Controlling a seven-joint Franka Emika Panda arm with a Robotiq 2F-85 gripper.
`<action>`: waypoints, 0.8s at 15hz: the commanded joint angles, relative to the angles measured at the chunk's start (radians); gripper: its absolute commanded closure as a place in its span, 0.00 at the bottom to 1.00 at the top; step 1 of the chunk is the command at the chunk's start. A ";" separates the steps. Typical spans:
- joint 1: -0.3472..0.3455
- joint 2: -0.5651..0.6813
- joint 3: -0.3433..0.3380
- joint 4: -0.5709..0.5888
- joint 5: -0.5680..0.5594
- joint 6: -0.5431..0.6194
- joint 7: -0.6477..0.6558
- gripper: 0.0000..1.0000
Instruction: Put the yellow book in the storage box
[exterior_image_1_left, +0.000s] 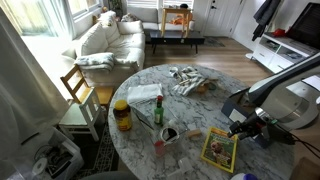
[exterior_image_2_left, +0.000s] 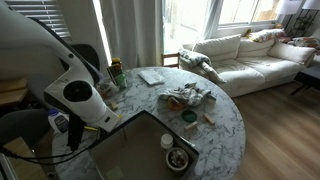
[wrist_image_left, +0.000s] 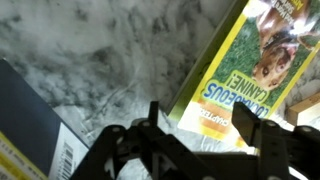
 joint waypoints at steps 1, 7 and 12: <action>0.003 0.002 -0.006 0.004 -0.031 0.011 0.031 0.31; 0.005 -0.002 -0.007 0.007 -0.046 0.018 0.038 0.36; 0.004 -0.005 -0.011 0.007 -0.067 0.019 0.056 0.50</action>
